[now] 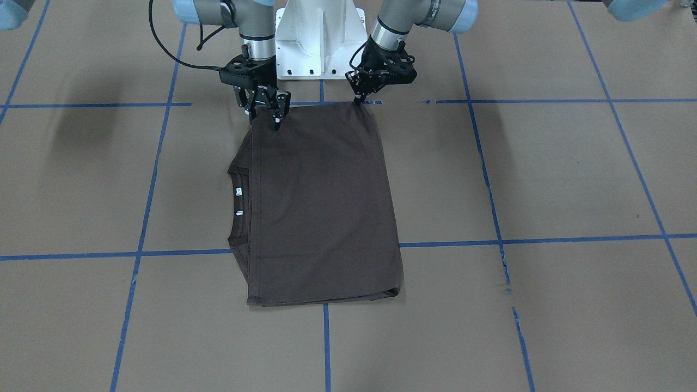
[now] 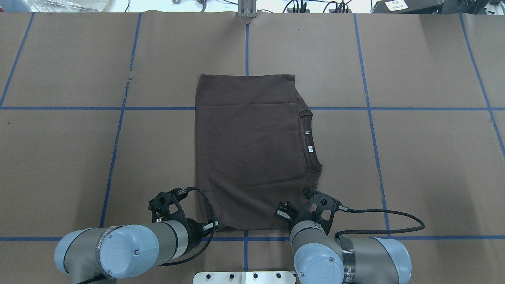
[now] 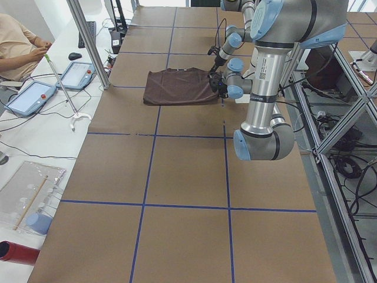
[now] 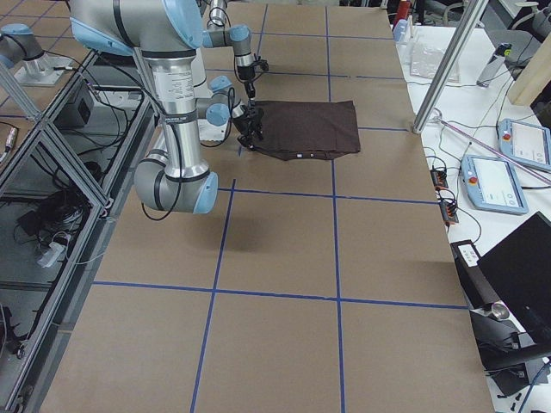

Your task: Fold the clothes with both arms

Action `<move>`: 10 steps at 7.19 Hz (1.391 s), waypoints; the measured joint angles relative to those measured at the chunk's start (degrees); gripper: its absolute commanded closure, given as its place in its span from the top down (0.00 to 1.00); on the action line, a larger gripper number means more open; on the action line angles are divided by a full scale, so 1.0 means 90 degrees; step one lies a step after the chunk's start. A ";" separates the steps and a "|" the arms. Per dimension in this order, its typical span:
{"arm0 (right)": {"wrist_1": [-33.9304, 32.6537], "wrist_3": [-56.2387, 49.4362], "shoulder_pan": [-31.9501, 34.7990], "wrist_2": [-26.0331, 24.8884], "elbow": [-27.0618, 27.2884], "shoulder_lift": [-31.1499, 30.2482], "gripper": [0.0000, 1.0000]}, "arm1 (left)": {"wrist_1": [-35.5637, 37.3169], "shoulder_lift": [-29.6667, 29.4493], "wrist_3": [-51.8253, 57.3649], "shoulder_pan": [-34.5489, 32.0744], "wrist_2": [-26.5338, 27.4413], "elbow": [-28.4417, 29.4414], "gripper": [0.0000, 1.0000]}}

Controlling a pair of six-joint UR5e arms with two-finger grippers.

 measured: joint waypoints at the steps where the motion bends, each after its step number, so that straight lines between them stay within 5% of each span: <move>1: -0.0011 0.0001 0.0003 -0.0006 0.0011 -0.0003 0.00 | 0.0000 -0.0005 0.0000 0.0000 0.0000 0.0000 0.00; 7: -0.0019 -0.0003 0.0010 -0.0015 0.0145 0.0011 0.00 | 0.0099 0.0006 0.0095 -0.0018 -0.0032 -0.0228 0.00; 10: -0.0392 0.0001 -0.0058 0.0001 0.1311 -0.0079 0.00 | 0.1968 -0.0025 0.0309 -0.0045 -0.0391 -0.2104 0.00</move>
